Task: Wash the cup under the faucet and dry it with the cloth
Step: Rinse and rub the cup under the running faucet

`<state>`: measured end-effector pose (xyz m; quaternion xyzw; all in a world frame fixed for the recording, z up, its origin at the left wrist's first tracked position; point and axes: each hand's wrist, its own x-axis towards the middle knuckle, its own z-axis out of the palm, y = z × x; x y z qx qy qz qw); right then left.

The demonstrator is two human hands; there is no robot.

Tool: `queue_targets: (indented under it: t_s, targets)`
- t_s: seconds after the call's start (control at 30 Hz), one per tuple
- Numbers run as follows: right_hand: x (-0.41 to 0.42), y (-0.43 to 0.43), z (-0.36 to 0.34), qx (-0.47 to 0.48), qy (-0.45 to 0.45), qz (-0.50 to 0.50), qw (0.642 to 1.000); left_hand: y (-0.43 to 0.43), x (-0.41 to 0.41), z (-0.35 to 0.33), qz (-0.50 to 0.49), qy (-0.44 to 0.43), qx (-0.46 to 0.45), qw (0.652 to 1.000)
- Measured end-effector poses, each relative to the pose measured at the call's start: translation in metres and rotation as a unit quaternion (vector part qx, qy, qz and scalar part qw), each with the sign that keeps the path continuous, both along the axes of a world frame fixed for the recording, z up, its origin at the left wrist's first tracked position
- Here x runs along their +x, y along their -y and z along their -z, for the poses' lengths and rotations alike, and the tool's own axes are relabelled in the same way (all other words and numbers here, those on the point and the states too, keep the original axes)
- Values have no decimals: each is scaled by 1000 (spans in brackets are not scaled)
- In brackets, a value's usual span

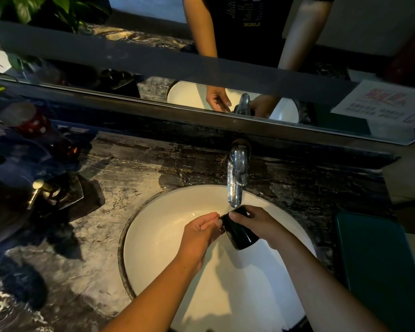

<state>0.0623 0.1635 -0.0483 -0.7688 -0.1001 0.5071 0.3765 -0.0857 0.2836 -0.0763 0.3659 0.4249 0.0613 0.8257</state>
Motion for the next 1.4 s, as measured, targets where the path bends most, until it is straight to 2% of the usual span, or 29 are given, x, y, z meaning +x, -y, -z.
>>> queue_targets:
  t_s: [0.23, 0.4, 0.53, 0.73, 0.93, 1.4]
  targets:
    - [-14, 0, 5, 14, -27, 24, 999, 7, 3, -1, 22, 41, 6, 999]
    - [-24, 8, 12, 45, -61, 73, 994, 9, 6, -2, 24, 10, -12, 1000]
    - [-21, 8, 8, 39, -71, 64, 995, 9, 9, -1, 49, -4, -19, 999]
    - [-6, 5, -4, 23, -80, 37, 996, 6, 15, 0, 47, 5, -47, 998]
    - [15, 1, -7, 13, -16, -13, 1000, 11, 17, 0, 67, 0, -76, 995]
    - [29, -5, -18, -15, 41, -132, 990, 17, 10, 5, 58, 65, -130, 988]
